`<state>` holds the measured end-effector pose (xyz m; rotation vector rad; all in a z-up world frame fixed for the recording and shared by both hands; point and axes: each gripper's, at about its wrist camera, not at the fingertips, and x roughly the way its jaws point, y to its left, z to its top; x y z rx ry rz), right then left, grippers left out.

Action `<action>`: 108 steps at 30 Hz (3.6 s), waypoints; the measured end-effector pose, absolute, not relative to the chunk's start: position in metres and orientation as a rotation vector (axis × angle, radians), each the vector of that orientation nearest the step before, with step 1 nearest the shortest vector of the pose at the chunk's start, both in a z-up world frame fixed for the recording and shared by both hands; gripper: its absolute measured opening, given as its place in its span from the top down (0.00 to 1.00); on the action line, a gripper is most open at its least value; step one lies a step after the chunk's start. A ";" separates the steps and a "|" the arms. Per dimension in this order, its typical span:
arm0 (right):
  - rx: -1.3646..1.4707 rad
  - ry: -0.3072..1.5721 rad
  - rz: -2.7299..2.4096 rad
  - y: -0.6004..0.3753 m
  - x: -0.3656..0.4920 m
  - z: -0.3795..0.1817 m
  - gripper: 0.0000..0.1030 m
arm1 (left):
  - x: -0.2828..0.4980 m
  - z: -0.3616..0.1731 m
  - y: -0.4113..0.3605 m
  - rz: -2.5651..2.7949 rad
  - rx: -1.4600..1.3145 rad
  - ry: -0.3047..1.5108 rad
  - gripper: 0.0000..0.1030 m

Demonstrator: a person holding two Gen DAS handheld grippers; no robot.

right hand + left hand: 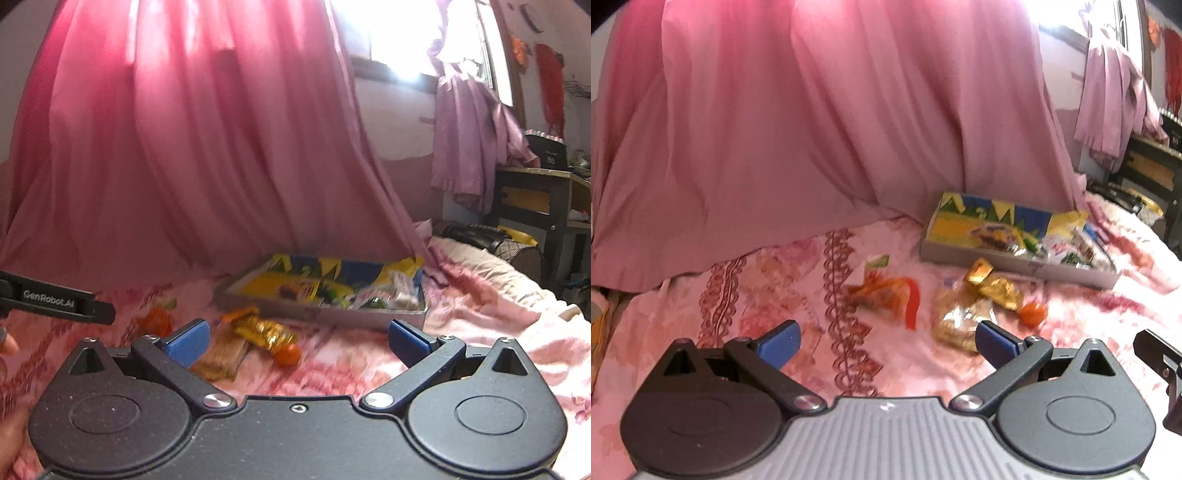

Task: Organize snacks
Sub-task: 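Withdraw both open tools from the box toward the remaining snacks, then move the left tool toward the clear cereal-puff bag while the right tool approaches the mandarin, then close the left tool on the cereal-puff bag while the right tool closes on the mandarin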

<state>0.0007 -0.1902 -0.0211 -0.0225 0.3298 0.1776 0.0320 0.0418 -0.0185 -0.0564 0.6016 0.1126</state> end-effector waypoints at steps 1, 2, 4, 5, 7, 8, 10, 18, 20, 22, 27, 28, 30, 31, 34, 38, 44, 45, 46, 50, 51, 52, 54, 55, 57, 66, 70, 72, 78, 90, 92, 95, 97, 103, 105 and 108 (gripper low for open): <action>-0.034 0.341 0.185 -0.187 0.001 -0.024 0.01 | 0.032 -0.022 0.043 0.114 -0.052 0.610 0.00; -0.043 0.349 0.190 -0.184 0.002 -0.027 0.01 | 0.032 -0.025 0.045 0.118 -0.047 0.619 0.00; -0.065 0.366 0.198 -0.179 0.005 -0.032 0.01 | 0.032 -0.031 0.047 0.126 -0.040 0.634 0.00; -0.072 0.377 0.202 -0.177 0.007 -0.035 0.01 | 0.032 -0.034 0.048 0.128 -0.037 0.638 0.00; -0.077 0.394 0.210 -0.174 0.010 -0.040 0.01 | 0.032 -0.039 0.051 0.129 -0.030 0.642 0.00; -0.079 0.402 0.213 -0.173 0.012 -0.042 0.01 | 0.033 -0.042 0.052 0.129 -0.026 0.646 0.00; -0.087 0.413 0.218 -0.171 0.014 -0.045 0.01 | 0.035 -0.046 0.054 0.131 -0.023 0.654 0.00; -0.114 0.472 0.247 -0.162 0.023 -0.058 0.01 | 0.042 -0.058 0.060 0.129 -0.006 0.700 0.00; -0.116 0.487 0.250 -0.160 0.025 -0.061 0.01 | 0.046 -0.060 0.061 0.132 0.008 0.724 0.00; -0.123 0.492 0.247 -0.159 0.026 -0.063 0.01 | 0.049 -0.062 0.062 0.136 0.022 0.746 0.00; -0.138 0.506 0.239 -0.158 0.029 -0.066 0.01 | 0.055 -0.066 0.062 0.141 0.053 0.775 0.00; -0.140 0.509 0.236 -0.158 0.029 -0.066 0.01 | 0.056 -0.067 0.062 0.141 0.059 0.779 0.00; -0.143 0.513 0.230 -0.160 0.031 -0.067 0.01 | 0.059 -0.068 0.060 0.142 0.074 0.784 0.00; -0.146 0.513 0.226 -0.160 0.033 -0.066 0.01 | 0.060 -0.068 0.060 0.141 0.079 0.785 0.00; -0.165 0.511 0.195 -0.164 0.040 -0.065 0.01 | 0.065 -0.067 0.056 0.137 0.093 0.789 0.00; -0.194 0.477 0.178 -0.171 0.053 -0.059 0.01 | 0.070 -0.067 0.050 0.114 0.120 0.796 0.00; -0.263 0.434 0.212 -0.181 0.079 -0.060 0.01 | 0.081 -0.073 0.035 0.079 0.169 0.812 0.00; -0.277 0.429 0.220 -0.183 0.083 -0.062 0.01 | 0.083 -0.074 0.032 0.069 0.174 0.813 0.00; -0.290 0.424 0.226 -0.185 0.089 -0.064 0.01 | 0.085 -0.075 0.028 0.057 0.179 0.813 0.00; -0.273 0.451 0.245 -0.198 0.113 -0.073 0.01 | 0.097 -0.077 0.010 -0.011 0.202 0.803 0.00; -0.261 0.463 0.248 -0.201 0.118 -0.075 0.01 | 0.101 -0.076 0.006 -0.023 0.205 0.797 0.00; -0.256 0.482 0.252 -0.204 0.124 -0.077 0.01 | 0.105 -0.076 0.002 -0.031 0.203 0.792 0.00; -0.274 0.501 0.224 -0.207 0.131 -0.080 0.02 | 0.115 -0.076 -0.007 -0.050 0.183 0.779 0.00; -0.286 0.500 0.209 -0.209 0.132 -0.080 0.02 | 0.120 -0.075 -0.011 -0.056 0.175 0.771 0.00; -0.300 0.486 0.204 -0.212 0.131 -0.080 0.02 | 0.132 -0.075 -0.019 -0.059 0.167 0.753 0.00; -0.258 0.503 0.280 -0.209 0.138 -0.094 0.02 | 0.175 -0.088 -0.021 -0.069 0.164 0.821 0.00; -0.236 0.510 0.321 -0.204 0.145 -0.101 0.09 | 0.180 -0.091 -0.024 -0.086 0.180 0.816 0.00; -0.233 0.501 0.332 -0.201 0.148 -0.104 0.10 | 0.184 -0.091 -0.026 -0.098 0.191 0.825 0.00; -0.251 0.504 0.364 -0.192 0.158 -0.112 0.17 | 0.190 -0.091 -0.030 -0.139 0.189 0.843 0.00; -0.261 0.513 0.389 -0.187 0.161 -0.117 0.29 | 0.203 -0.092 -0.030 -0.168 0.152 0.891 0.02; -0.254 0.514 0.395 -0.187 0.163 -0.117 0.33 | 0.201 -0.089 -0.026 -0.176 0.085 0.893 0.03; -0.251 0.521 0.403 -0.186 0.167 -0.118 0.38 | 0.201 -0.087 -0.024 -0.208 0.052 0.894 0.04; -0.256 0.520 0.406 -0.185 0.168 -0.119 0.39 | 0.202 -0.089 -0.026 -0.208 0.074 0.893 0.04; -0.258 0.517 0.417 -0.183 0.170 -0.120 0.41 | 0.207 -0.099 -0.021 -0.192 0.089 0.917 0.09; -0.260 0.516 0.420 -0.182 0.171 -0.122 0.42 | 0.206 -0.099 -0.020 -0.197 0.086 0.920 0.11; -0.263 0.515 0.421 -0.181 0.174 -0.124 0.43 | 0.204 -0.098 -0.022 -0.206 0.082 0.928 0.12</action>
